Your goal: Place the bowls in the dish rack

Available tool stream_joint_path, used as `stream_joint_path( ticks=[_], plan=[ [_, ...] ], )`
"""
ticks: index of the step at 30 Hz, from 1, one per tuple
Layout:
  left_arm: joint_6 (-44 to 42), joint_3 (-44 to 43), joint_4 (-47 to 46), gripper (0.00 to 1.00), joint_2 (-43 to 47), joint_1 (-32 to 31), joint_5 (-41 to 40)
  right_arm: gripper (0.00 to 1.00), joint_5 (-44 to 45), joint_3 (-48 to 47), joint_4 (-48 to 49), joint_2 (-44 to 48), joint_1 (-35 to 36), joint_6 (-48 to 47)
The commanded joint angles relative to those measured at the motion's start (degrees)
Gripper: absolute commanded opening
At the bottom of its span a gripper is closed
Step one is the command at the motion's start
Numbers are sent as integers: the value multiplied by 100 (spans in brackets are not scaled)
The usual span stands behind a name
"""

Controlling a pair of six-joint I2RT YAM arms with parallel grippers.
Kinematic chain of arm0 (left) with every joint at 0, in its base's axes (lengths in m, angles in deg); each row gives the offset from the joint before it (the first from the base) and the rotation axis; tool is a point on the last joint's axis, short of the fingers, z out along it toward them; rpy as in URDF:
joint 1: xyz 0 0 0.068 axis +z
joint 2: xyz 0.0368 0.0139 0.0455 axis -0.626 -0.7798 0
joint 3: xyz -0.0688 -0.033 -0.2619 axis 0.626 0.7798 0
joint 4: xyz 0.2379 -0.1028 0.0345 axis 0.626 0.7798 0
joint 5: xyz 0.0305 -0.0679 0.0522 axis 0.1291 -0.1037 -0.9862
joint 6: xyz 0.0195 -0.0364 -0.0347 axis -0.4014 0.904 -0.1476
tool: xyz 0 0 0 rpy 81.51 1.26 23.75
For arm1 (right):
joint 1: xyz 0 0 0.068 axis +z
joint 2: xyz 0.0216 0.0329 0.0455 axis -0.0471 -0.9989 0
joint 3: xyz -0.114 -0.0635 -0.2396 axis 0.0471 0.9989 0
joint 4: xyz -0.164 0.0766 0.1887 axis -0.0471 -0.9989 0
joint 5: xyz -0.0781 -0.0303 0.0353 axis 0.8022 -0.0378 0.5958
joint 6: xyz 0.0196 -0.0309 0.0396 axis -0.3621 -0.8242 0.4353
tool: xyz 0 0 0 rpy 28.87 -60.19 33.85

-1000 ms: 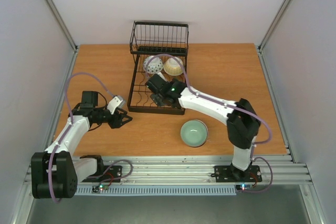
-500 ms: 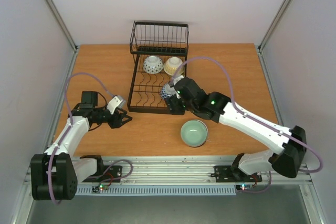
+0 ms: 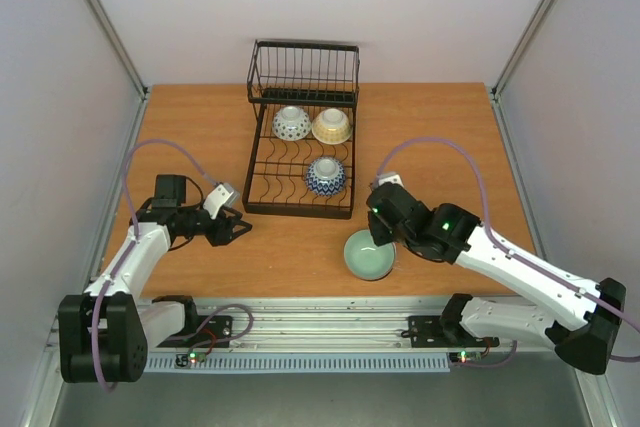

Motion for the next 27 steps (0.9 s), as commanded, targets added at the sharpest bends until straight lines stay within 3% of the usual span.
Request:
stream_joint_path(
  ticks=[1, 11, 16, 22, 27],
  plan=[
    [-56, 25, -139, 51, -56, 19, 24, 38, 260, 580, -568, 294, 67, 750],
    [46, 26, -295, 51, -22, -124, 104, 33, 610, 1100, -986, 890, 347, 1484],
    [543, -587, -131, 50, -436, -964, -382, 33, 685, 1210, -1050, 976, 356, 1618],
    [919, -1282, -173, 49, -1069, -2481, -1781, 34, 834, 1238, -1094, 1160, 356, 1716],
    [1473, -2061, -216, 48, -1708, -3247, -2557, 34, 860, 1283, -1077, 1387, 365, 1718]
  ],
)
